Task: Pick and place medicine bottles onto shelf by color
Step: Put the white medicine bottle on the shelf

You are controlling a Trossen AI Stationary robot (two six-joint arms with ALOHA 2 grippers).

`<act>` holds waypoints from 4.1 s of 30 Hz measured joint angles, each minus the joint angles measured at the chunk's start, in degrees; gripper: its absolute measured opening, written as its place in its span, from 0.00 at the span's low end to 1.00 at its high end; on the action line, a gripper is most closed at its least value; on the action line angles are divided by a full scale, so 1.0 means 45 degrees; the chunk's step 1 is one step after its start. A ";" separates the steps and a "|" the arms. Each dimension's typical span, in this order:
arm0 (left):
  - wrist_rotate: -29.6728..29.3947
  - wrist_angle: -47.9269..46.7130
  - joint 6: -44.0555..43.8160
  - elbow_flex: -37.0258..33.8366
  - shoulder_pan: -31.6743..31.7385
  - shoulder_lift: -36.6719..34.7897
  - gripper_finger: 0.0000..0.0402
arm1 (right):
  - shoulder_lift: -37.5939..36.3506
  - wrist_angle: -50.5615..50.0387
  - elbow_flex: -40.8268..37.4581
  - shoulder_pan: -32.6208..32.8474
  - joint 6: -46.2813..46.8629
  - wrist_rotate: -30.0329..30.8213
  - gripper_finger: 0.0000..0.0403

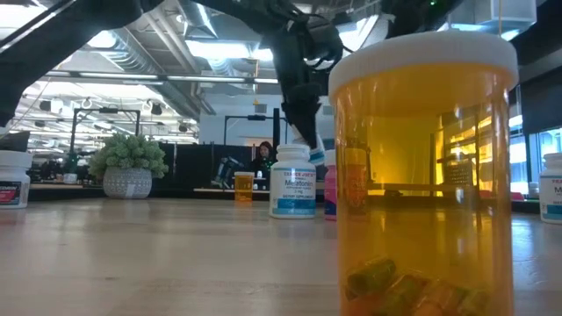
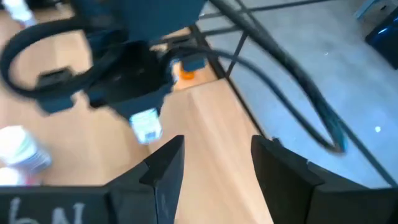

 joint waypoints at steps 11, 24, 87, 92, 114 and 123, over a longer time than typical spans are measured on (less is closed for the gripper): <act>-0.0077 0.0207 -0.0330 0.0004 0.0185 0.0321 0.37 | -0.1023 -0.2043 0.0000 0.0000 0.0015 -0.3724 0.47; -0.0139 0.0514 -0.0991 0.0009 0.0444 0.0568 0.37 | -0.1008 -0.2601 0.0000 0.0005 -0.0052 -0.6113 0.47; -0.0115 0.0171 -0.1671 0.0009 0.0690 0.0544 0.51 | -0.0998 -0.2595 0.0000 0.0005 0.0001 -0.6103 0.47; -0.0266 0.0279 -0.1644 0.0009 0.0685 0.0548 0.52 | -0.0998 -0.2593 0.0000 0.0001 -0.0003 -0.6103 0.47; -0.1092 0.0371 -0.1666 0.0019 0.0491 0.0226 0.53 | -0.1003 -0.2596 0.0000 0.0000 0.0001 -0.6103 0.47; -0.2031 0.0396 -0.1669 0.0029 0.0253 -0.0161 0.53 | -0.1003 -0.2587 0.0003 0.0000 0.0001 -0.6103 0.47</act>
